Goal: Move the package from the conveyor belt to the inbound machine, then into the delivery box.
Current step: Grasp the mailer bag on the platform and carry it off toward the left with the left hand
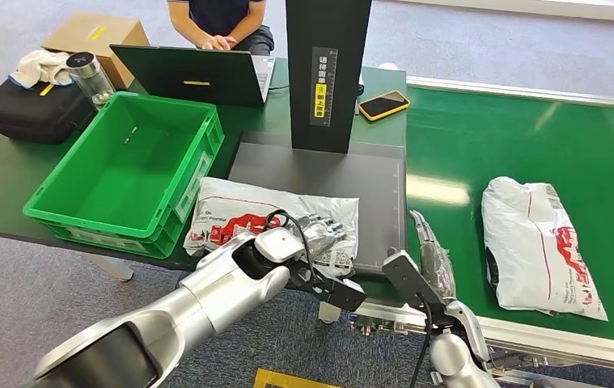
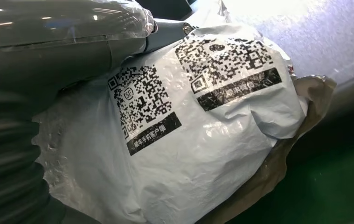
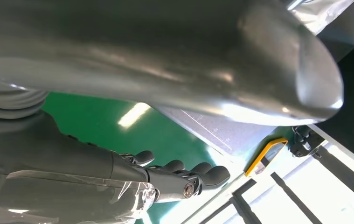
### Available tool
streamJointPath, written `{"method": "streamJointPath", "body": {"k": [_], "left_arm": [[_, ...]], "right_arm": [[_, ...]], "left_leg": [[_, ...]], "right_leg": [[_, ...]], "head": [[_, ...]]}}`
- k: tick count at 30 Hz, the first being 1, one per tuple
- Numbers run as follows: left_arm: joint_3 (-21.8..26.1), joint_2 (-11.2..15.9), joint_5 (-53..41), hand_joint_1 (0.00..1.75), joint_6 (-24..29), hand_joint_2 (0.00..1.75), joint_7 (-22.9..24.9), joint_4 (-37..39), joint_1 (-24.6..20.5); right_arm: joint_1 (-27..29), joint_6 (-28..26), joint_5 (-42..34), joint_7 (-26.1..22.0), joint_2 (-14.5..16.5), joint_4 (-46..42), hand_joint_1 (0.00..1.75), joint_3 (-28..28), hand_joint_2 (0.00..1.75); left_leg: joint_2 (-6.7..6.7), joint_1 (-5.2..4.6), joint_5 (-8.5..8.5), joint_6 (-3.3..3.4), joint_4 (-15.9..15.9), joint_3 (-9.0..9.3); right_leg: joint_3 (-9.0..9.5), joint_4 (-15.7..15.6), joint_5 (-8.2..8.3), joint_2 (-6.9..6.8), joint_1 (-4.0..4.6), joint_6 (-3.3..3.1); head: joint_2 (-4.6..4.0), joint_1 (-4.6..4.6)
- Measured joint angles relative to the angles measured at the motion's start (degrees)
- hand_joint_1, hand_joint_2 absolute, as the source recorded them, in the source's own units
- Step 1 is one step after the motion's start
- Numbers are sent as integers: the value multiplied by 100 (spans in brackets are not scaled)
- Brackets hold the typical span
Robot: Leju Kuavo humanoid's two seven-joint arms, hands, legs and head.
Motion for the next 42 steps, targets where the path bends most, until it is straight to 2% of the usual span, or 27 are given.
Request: {"method": "streamJointPath", "body": {"k": [1,4,5,10,18,26,29,34,36,39,42], "left_arm": [[-33,0,7,39,-28,175,-13,9,-11],[-131,1,61,168,-121,175,-9,35,-36],[-160,1,87,175,-131,175,25,43,-41],[-226,2,186,175,141,175,443,53,-45],[-225,4,374,175,647,175,817,66,-26],[-134,121,584,175,1753,175,1253,135,117],[38,245,699,175,2557,175,1488,145,172],[502,555,670,175,4549,175,1986,118,200],[729,698,601,175,5175,175,2073,55,210],[1075,863,498,175,5857,175,2104,-117,229],[1402,954,304,175,6220,175,2070,-343,240]], "right_arm": [[-3,-7,-10,-10,-5,13,0,0,0],[-13,-25,-25,-23,-11,49,0,2,0],[-17,-28,-25,-23,-11,57,0,2,0],[-36,-68,-25,-5,-13,72,0,7,0],[-27,-65,-17,53,-20,66,0,8,0],[43,24,-17,85,-37,-45,0,8,0],[92,25,-39,86,-51,-123,0,8,0],[231,99,-107,129,-108,-412,0,3,0],[295,138,-114,170,-126,-538,0,-2,0],[390,140,-116,221,-132,-707,0,-9,0],[516,125,-105,275,-132,-878,0,-30,0]], "left_leg": [[0,0,0,0,0,1],[-1,0,0,0,0,5],[-1,0,0,0,0,6],[1,0,0,0,-1,15],[1,0,0,-1,-2,22],[1,0,0,-1,-2,19],[1,0,1,-1,-2,17],[3,1,1,-2,-3,17],[4,1,1,-3,-3,16],[4,2,2,-4,-3,14],[3,1,2,-4,-3,11]], "right_leg": [[1,0,0,0,0,0],[7,0,0,-1,0,0],[8,0,0,-1,0,0],[13,0,0,2,0,0],[18,0,1,2,1,-1],[15,1,0,3,0,-1],[12,1,0,3,1,-1],[10,2,0,5,1,-1],[9,2,0,6,1,-2],[8,2,-1,4,2,-2],[6,2,-2,4,1,-2]], "head": [[0,0],[1,0],[1,0],[1,0],[0,0],[1,1],[1,1],[1,-1],[0,-1],[1,0],[1,1]]}}
